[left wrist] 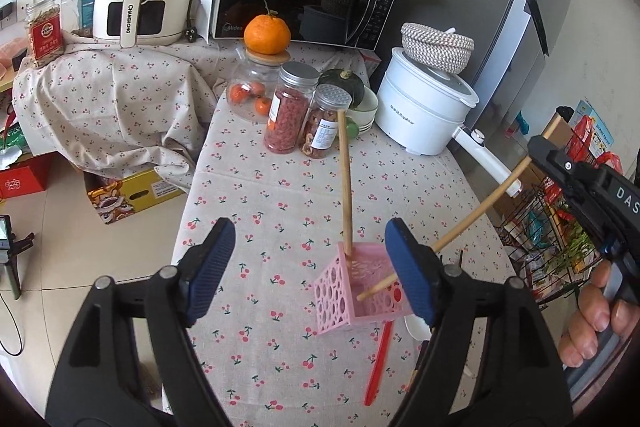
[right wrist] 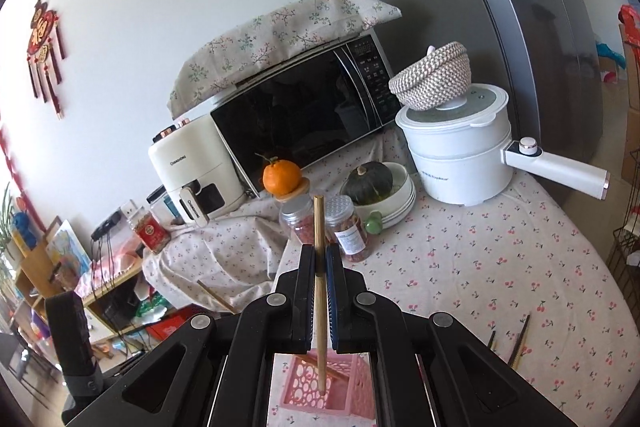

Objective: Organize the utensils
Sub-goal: 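Insert both held chopsticks into the pink basket with left and right tools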

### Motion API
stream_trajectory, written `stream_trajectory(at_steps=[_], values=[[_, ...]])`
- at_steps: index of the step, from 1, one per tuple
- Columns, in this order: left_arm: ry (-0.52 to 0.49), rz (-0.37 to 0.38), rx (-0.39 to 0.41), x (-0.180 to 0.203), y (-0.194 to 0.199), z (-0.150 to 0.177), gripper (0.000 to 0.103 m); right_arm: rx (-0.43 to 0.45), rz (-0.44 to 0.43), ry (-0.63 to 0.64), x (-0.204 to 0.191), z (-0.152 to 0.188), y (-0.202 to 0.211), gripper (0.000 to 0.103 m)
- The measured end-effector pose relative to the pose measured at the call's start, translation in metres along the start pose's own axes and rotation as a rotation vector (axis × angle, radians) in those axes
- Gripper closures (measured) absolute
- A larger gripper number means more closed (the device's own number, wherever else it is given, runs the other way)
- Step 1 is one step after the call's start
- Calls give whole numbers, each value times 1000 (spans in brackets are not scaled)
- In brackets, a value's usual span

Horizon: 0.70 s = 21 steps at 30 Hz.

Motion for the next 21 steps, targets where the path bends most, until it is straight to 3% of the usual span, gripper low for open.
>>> stream_trajectory(at_steps=[12,13,15,17,21], values=[[-42,22,-86,7,-9,13,24,-127,67,-43,20,20,-50,93],[-47,24,-89,8,-8,13,24,-130,61,-52,22,20,-50,89],[-55,30,-94,10,-7,14,23,-123,56,-74,26,17,-46,59],[-61,38,-99,13,-6,15,23,-97,42,-90,31,12,-37,47],[-76,61,-120,18,-3,19,22,-83,38,-81,38,1,-13,41]])
Point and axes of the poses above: each gripper's, at about its wrist camera, not at the fingertips, and y roughly against the way its jaws point, x to its right, z to its underside, the point moved 1 cm from there along -y, roughly the way its jaws point, and after that the axes turned 2 degrees about x, right-handed, at the moved point
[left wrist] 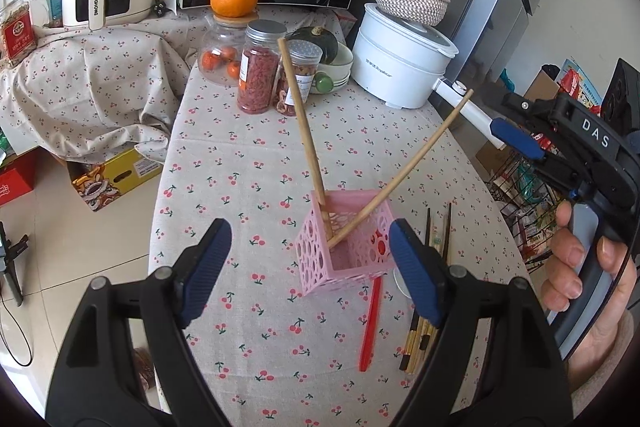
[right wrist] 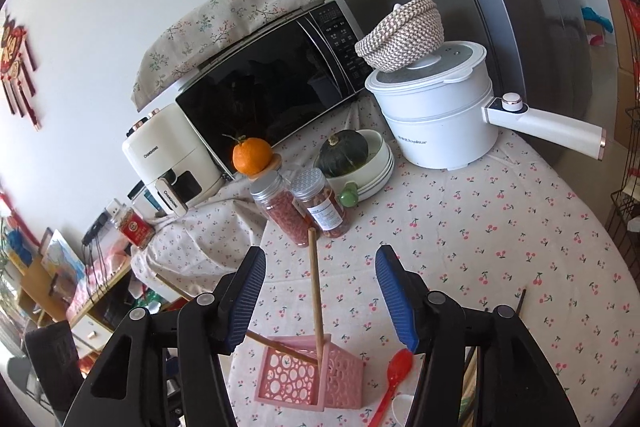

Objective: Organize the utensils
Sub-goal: 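Insert both held chopsticks into the pink basket with left and right tools, then grasp the white plastic spoon with the left tool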

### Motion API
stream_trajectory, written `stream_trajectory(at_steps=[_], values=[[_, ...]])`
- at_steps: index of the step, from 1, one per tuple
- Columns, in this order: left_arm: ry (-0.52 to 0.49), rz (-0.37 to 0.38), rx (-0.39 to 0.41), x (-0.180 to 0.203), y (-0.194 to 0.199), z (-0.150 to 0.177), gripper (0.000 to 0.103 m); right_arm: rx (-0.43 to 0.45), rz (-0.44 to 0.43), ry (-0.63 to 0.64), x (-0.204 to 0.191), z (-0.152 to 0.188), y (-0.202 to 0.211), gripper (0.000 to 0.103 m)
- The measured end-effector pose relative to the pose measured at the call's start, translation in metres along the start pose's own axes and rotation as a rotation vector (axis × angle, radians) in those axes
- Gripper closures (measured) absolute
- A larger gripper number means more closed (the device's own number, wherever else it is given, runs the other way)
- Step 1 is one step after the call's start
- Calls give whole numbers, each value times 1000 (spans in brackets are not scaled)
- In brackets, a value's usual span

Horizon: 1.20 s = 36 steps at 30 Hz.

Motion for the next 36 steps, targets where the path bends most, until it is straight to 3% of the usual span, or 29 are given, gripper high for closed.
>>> stream_trajectory(at_steps=[5,10,16,22,24,29,32,36], values=[[-17,24,-52,7,-2,13,20,-66,51,55,25,5,22,33],[-42,43,-131,16,-12,33,20,-183,164,143,58,27,30,32],[-123,58,-215,47,-22,60,20,-346,271,83,102,52,33,32],[-106,100,-264,81,-40,78,20,-381,311,50,121,58,39,32],[-80,112,-264,88,-50,80,24,-383,318,50,124,58,41,32],[55,130,-265,91,-83,83,54,-395,332,40,136,61,46,32],[106,114,-239,91,-99,87,64,-408,344,39,144,64,47,32],[132,88,-199,92,-111,87,67,-412,347,26,155,66,51,32]])
Point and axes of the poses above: each gripper's, at about its wrist camera, not at the fingertips, and y roughly against the way its jaws point, x to its right, z to its underside, the point moved 1 cm from there along -y, roughly the way its jaws point, and after that the axes turned 2 degrees about x, right-handed, at the moved point
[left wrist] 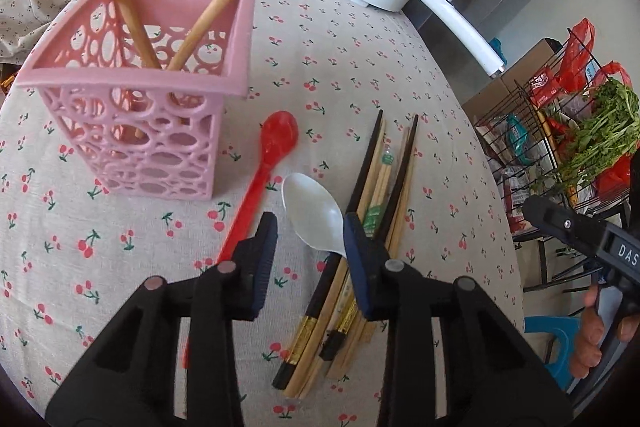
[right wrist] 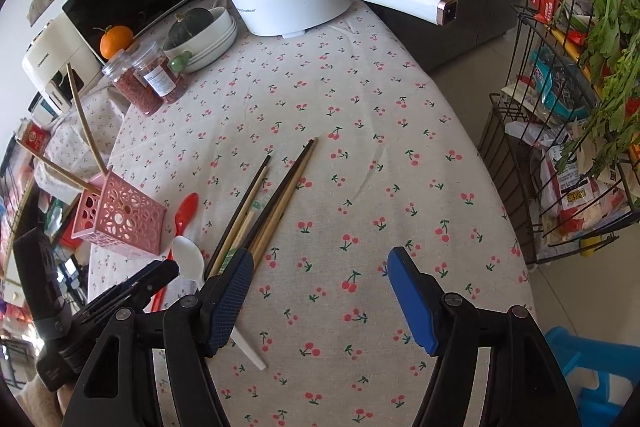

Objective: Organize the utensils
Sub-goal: 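Grasp the white plastic spoon with the left tool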

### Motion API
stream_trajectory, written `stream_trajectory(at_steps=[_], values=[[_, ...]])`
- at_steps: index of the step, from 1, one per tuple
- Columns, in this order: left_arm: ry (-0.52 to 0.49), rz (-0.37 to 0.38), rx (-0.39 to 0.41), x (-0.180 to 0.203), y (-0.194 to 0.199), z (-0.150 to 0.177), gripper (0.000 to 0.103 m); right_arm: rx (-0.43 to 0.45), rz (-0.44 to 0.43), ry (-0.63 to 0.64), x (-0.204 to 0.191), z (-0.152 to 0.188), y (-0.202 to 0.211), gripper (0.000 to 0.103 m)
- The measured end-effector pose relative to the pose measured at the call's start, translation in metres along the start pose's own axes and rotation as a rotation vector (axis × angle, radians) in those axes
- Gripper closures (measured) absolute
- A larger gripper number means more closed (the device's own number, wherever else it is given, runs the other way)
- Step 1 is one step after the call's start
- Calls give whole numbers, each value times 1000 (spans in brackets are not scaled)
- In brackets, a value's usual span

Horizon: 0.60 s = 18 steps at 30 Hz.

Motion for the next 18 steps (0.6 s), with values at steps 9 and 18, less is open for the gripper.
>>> stream_trajectory(at_steps=[9,18], values=[[19,15,10,-7,-20,-2,82,-16,-2,7,2,-3,-5,32],[-39,57,26,0,-10,-3,100,-34,20,8,0,-4,-15,32]])
Point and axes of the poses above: each gripper's, at about its wrist camera, not at the fingertips, and y roughly against the way its jaws point, x to its right, z to its underside, the point moved 1 cm from there along -y, roughly the way its jaws point, and after that the axes turned 2 degrees about x, right-handed, at the moved point
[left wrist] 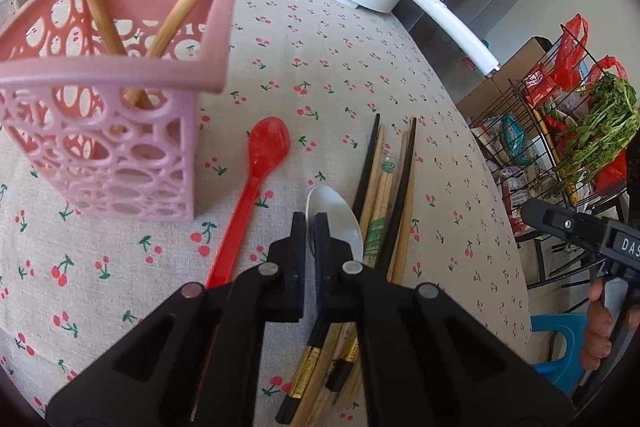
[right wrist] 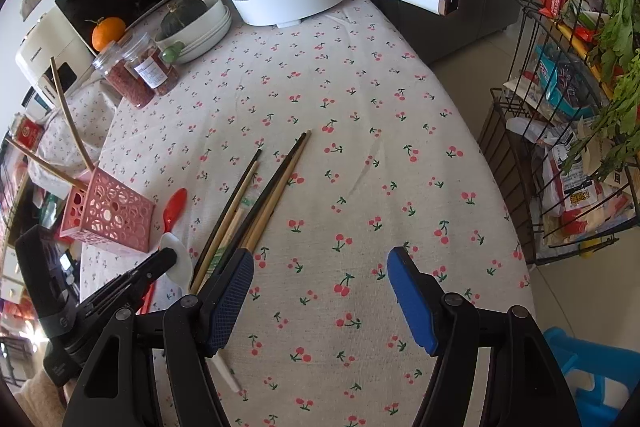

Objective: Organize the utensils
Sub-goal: 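Grasp the white plastic spoon with the left tool, then lift the white spoon with the left tool while the right tool grasps a wooden chopstick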

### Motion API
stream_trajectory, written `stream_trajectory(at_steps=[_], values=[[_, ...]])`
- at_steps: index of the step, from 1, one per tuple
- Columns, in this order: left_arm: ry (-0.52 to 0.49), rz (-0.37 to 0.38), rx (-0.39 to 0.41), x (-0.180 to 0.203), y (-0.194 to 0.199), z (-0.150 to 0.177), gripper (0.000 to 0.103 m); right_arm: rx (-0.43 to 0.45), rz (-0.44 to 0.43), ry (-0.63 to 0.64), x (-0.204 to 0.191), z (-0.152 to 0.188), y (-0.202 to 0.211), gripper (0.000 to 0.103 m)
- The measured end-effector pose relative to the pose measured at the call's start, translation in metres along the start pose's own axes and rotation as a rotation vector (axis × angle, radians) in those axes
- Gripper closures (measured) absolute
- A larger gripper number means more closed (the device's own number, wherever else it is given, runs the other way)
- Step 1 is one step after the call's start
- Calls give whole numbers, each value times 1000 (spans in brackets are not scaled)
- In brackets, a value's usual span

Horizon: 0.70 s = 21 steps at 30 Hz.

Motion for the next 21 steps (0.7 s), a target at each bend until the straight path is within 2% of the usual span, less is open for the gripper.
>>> stream_trajectory(at_steps=[5,16,21], values=[[-75,-5,70,11,29,-6,100,-11,6,-14,-1,-2,-6,32],[-272,1,334,32,123,-25,100,-37,-12,-91,-12,-19,-33,34],[-282,11,371,28,142,-33,100,-80,-51,-131,-24,-33,-61,62]])
Point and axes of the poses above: each gripper's, at about its wrist camera, not at the fingertips, and y roughly against the way its jaws point, x to its right, z to its underside, the point moved 1 cm from there along -y, roughly the way its jaws point, and after that the axes turned 2 degrees about x, right-handed, at the moved point
